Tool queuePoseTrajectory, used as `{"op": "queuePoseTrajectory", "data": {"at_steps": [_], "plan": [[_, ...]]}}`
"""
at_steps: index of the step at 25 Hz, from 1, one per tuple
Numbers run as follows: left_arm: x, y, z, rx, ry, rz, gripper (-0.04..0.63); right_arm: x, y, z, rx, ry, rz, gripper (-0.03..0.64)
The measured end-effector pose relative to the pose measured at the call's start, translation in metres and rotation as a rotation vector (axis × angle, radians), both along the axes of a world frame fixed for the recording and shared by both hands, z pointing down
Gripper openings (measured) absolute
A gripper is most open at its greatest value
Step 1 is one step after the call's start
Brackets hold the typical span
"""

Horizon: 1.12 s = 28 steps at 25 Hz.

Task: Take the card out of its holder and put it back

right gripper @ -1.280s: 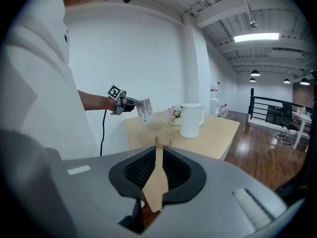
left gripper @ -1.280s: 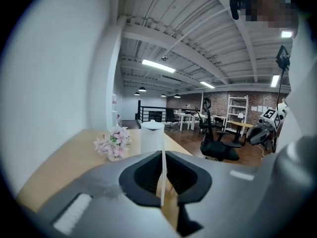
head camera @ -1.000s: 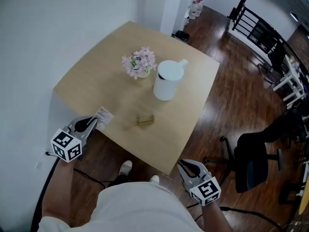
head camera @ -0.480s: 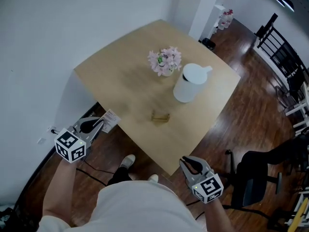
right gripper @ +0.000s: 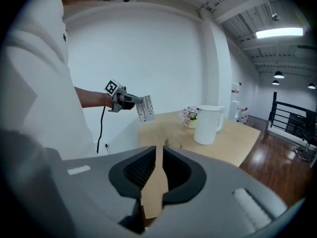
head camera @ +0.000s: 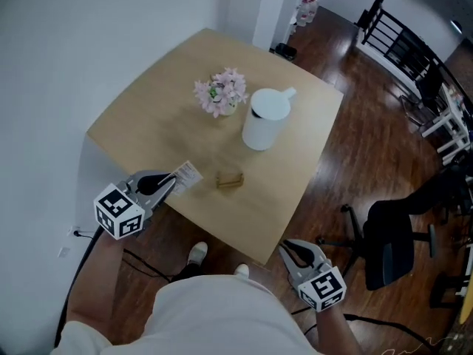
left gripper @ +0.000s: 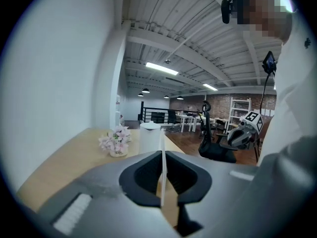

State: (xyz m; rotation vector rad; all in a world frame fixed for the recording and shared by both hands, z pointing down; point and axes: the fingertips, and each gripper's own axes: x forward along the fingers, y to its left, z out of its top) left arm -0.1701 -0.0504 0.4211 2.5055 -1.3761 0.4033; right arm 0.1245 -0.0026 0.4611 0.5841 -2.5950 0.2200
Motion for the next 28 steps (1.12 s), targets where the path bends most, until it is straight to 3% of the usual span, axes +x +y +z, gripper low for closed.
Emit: {"op": "queuePoseTrajectory", "data": {"at_steps": [7, 14, 28], "plan": [[0.038, -0.069, 0.024, -0.014, 0.001, 0.223, 0.015, 0.021, 0.022, 0.001, -0.024, 0.036, 0.224, 0.049], [0.068, -0.103, 0.06, -0.045, -0.007, 0.373, 0.015, 0.032, 0.052, 0.005, -0.049, 0.065, 0.409, 0.049], [0.086, -0.127, 0.103, -0.103, -0.02, 0.471, 0.015, 0.018, 0.089, 0.014, -0.089, 0.07, 0.577, 0.049]]}}
